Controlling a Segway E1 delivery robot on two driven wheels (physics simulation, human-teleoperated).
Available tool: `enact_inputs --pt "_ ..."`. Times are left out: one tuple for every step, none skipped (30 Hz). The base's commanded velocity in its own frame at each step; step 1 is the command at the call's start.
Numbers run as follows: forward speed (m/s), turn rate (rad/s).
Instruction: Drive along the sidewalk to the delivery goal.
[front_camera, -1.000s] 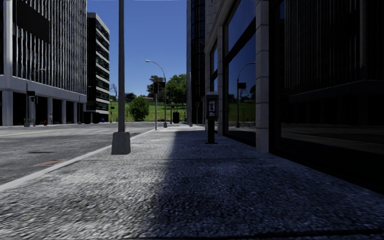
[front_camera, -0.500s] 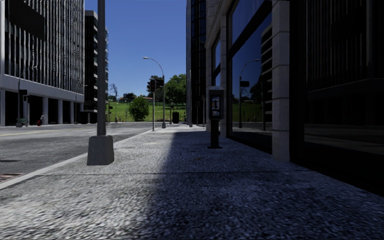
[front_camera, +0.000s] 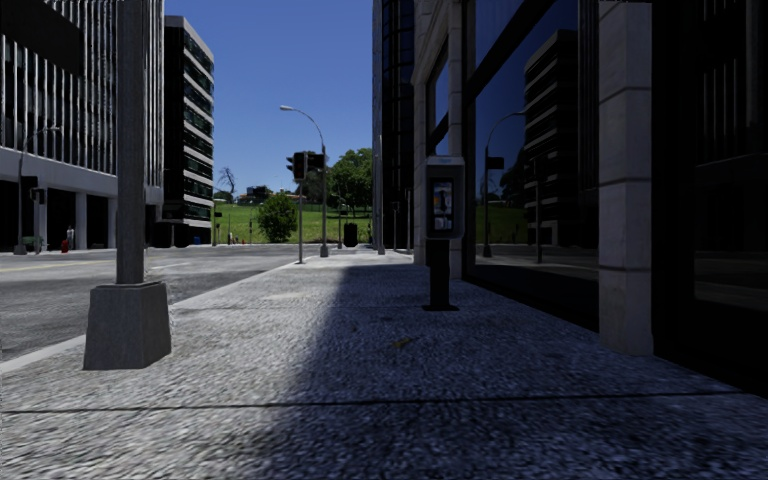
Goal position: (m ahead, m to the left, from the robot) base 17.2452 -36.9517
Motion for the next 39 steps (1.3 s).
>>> enact_inputs --pt "2.0 0.0" --pt "2.0 0.0" --pt "2.0 0.0" --pt "2.0 0.0" --pt "2.0 0.0" --pt "2.0 0.0" --pt "2.0 0.0" --pt "2.0 0.0" --pt "2.0 0.0" --pt "2.0 0.0" --pt "2.0 0.0" --pt "2.0 0.0" --pt "2.0 0.0" --pt "2.0 0.0" --pt "2.0 0.0" --pt "2.0 0.0" --pt "2.0 0.0" --pt "2.0 0.0" --pt "2.0 0.0" --pt "2.0 0.0" --pt "2.0 0.73" --pt "2.0 1.2" --pt "2.0 1.2" --pt "2.0 1.2" --pt "2.0 1.2" --pt "2.0 0.36" --pt "2.0 0.01" --pt "2.0 0.0" --pt "2.0 0.0" --pt "2.0 0.0" --pt "2.0 0.0" --pt "2.0 0.0" --pt "2.0 0.0" --pt "2.0 0.0" --pt "2.0 0.0" --pt "2.0 0.0" --pt "2.0 0.0" --pt "2.0 0.0" --pt "2.0 0.0"
